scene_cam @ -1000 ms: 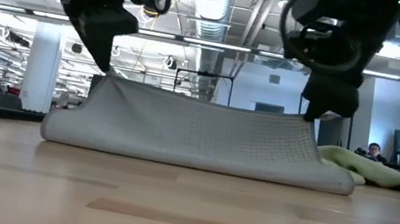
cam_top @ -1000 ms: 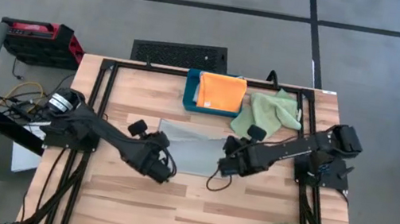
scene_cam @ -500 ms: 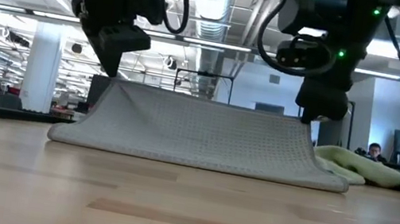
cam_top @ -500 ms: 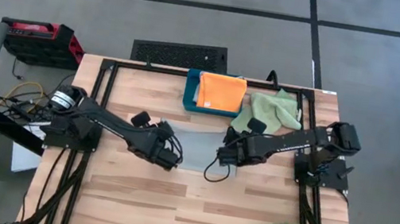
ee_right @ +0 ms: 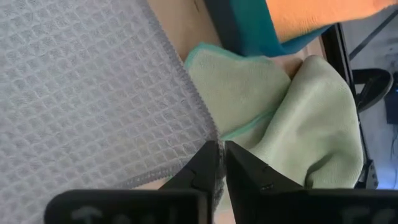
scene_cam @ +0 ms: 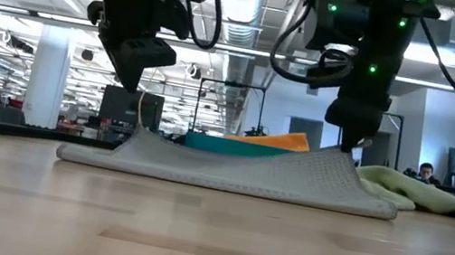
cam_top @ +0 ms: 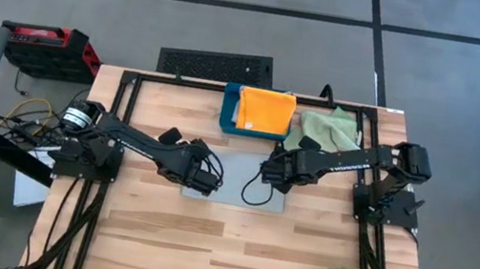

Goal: Fold microfiber towels
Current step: Fold the gray microfiber cloth

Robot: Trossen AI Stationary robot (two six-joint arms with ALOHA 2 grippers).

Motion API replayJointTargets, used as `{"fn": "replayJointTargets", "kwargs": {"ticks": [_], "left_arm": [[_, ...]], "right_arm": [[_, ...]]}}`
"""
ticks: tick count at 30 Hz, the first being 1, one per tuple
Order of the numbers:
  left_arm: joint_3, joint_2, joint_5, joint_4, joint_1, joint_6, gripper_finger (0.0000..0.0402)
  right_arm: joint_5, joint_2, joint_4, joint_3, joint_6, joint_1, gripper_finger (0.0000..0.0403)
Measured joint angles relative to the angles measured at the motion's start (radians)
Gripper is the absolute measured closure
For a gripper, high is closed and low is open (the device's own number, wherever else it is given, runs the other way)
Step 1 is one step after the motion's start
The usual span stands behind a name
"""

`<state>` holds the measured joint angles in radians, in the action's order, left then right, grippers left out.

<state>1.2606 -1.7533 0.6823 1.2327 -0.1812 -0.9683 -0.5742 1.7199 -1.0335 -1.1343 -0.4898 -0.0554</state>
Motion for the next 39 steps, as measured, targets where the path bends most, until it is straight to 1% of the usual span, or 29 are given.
{"fn": "replayJointTargets", "kwargs": {"ticks": [6, 11, 17, 19, 22, 27, 31, 36, 39], "left_arm": [[0.0, 0.0, -0.004, -0.001, 0.011, 0.025, 0.0288], [0.0, 0.0, -0.064, -0.004, 0.009, 0.025, 0.0258], [0.0, 0.001, -0.216, -0.058, -0.046, 0.077, 0.0253], [0.0, 0.001, -0.26, -0.084, -0.077, 0.101, 0.0255], [0.0, 0.001, -0.313, -0.117, -0.139, 0.176, 0.0259], [-0.003, 0.001, -0.321, -0.176, -0.245, 0.301, 0.0266], [-0.032, 0.002, -0.314, -0.233, -0.302, 0.409, 0.0269], [-0.134, 0.002, -0.309, -0.324, -0.325, 0.39, 0.0269], [-0.177, 0.002, -0.256, -0.358, -0.323, 0.389, 0.0269]], "right_arm": [[0.001, 0.0, 0.04, 0.0, 0.079, 0.014, 0.0326], [0.001, 0.0, 0.07, 0.0, 0.08, 0.013, 0.0302], [0.005, 0.0, 0.06, -0.039, 0.075, 0.012, 0.0282], [0.011, 0.0, 0.04, -0.06, 0.075, 0.001, 0.0279], [0.027, 0.0, 0.0, -0.092, 0.074, -0.023, 0.0279], [0.05, 0.0, -0.019, -0.115, 0.078, -0.088, 0.0278], [0.08, 0.0, -0.013, -0.122, 0.08, -0.146, 0.0278], [0.08, 0.0, -0.011, -0.122, 0.074, -0.207, 0.0278], [0.08, 0.0, 0.003, -0.122, 0.072, -0.233, 0.0278]]}}
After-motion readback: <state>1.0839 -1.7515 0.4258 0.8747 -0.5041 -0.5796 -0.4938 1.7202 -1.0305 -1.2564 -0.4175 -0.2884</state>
